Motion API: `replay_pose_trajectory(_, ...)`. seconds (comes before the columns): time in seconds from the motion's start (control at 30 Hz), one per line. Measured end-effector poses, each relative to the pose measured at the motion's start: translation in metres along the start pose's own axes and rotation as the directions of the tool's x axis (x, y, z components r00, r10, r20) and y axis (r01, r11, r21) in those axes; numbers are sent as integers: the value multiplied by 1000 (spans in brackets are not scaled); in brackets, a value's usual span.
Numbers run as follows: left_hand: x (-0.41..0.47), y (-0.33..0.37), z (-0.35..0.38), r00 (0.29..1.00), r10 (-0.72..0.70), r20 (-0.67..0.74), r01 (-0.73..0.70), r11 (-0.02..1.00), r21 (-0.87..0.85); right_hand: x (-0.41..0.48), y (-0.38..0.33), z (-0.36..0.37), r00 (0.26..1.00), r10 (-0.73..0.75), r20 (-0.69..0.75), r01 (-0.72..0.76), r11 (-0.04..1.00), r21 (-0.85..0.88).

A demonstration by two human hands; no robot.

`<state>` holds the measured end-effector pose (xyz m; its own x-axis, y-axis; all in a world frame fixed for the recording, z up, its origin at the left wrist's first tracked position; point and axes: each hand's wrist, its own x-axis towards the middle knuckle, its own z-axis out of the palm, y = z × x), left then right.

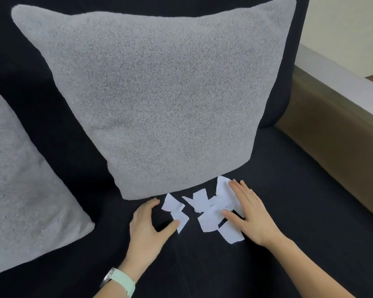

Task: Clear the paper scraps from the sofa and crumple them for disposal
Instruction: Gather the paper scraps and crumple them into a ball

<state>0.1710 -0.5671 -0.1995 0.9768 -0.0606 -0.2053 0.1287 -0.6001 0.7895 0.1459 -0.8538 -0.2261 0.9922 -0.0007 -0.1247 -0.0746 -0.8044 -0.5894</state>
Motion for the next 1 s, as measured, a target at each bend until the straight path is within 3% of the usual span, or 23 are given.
replay_pose_trajectory(0.1,3,1,8,988,117,101,-126,988,90,3,-10,6,999,-39,14,39,999,3)
replay_pose_trajectory(0.47,4,7,39,921,259,290,-315,934,167,-13,-30,29,978,-192,81,201,972,-124)
replay_pose_trajectory(0.57,-6,14,42,898,277,342,-339,931,137,-23,-43,39,983,-175,57,179,981,-75)
replay_pose_trajectory(0.67,-14,13,43,886,263,381,-306,951,55,-32,-52,42,990,-131,43,127,989,81)
replay_pose_trajectory(0.73,-18,11,40,887,259,383,-283,959,6,-36,-51,40,996,-79,-47,85,984,156)
replay_pose_trajectory(0.83,-19,9,35,907,266,327,-282,959,2,-38,-42,39,974,87,-208,-47,981,188)
replay_pose_trajectory(0.9,-17,8,35,915,269,302,-291,956,29,-37,-42,41,972,135,-193,-103,981,164)
replay_pose_trajectory(1.0,-16,8,40,905,290,312,-332,939,90,-34,-52,49,983,91,-160,-83,995,58)
